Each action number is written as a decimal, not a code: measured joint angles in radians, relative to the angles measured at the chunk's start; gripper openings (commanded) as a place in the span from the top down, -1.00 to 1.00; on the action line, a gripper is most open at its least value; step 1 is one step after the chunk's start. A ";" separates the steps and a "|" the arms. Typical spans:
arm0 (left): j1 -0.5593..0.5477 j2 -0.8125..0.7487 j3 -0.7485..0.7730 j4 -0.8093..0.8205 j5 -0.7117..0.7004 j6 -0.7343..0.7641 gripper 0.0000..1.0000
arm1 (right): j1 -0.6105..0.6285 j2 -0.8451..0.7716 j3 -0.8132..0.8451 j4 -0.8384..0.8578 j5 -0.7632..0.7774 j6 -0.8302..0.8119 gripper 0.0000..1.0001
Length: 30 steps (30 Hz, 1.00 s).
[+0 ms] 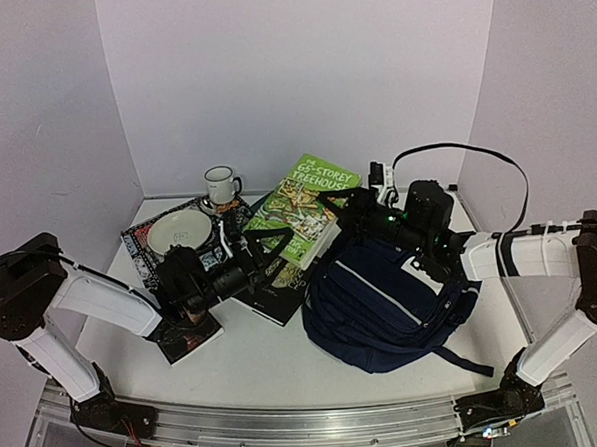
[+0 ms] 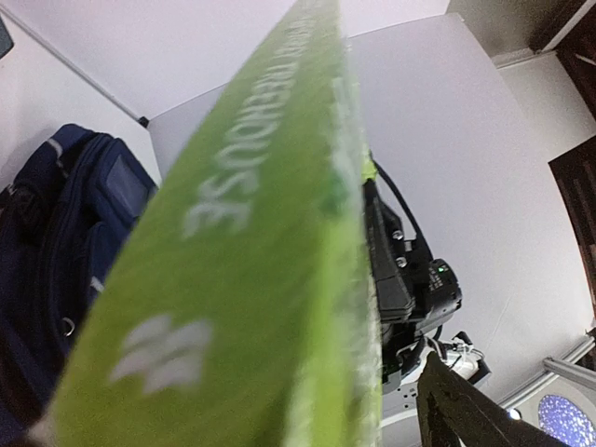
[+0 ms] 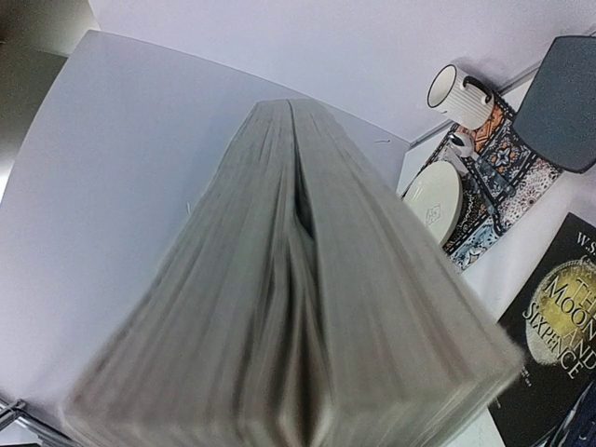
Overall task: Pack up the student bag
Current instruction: Adjust the book.
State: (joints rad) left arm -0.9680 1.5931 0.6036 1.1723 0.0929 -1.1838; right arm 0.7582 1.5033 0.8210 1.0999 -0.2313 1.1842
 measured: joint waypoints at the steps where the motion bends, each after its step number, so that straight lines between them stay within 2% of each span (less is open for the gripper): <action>1: 0.000 0.004 0.011 0.009 0.000 0.001 -0.77 | 0.000 0.002 -0.002 0.004 0.000 0.004 1.00; 2: 0.000 0.007 0.019 0.019 -0.001 0.001 -0.65 | 0.000 0.003 -0.005 0.011 0.000 0.008 1.00; 6: 0.000 0.021 0.031 0.059 -0.010 -0.004 0.04 | 0.000 0.003 -0.019 0.029 0.000 0.016 1.00; 7: 0.000 0.024 0.031 0.064 -0.012 -0.009 0.15 | 0.000 0.003 -0.024 0.034 0.000 0.016 0.99; 11: 0.000 0.033 0.028 0.067 -0.022 -0.021 0.74 | 0.000 0.003 -0.043 0.060 0.002 0.017 0.82; 13: -0.001 0.033 0.022 0.073 -0.026 -0.029 0.96 | 0.000 0.003 -0.057 0.074 0.004 0.011 0.70; 18: -0.009 0.032 -0.008 0.088 -0.036 -0.036 1.00 | 0.008 0.003 -0.073 0.060 0.005 -0.042 0.15; 22: -0.004 0.028 -0.052 0.083 -0.043 -0.022 1.00 | 0.008 -0.014 -0.079 -0.060 0.007 -0.170 -0.26; 30: 0.070 -0.019 -0.145 0.032 -0.043 -0.016 1.00 | 0.008 -0.168 -0.042 -0.488 0.041 -0.510 -0.57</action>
State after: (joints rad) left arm -0.8975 1.5739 0.4591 1.2041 0.0503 -1.1996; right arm 0.7662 1.3353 0.7786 0.6121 -0.1905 0.6737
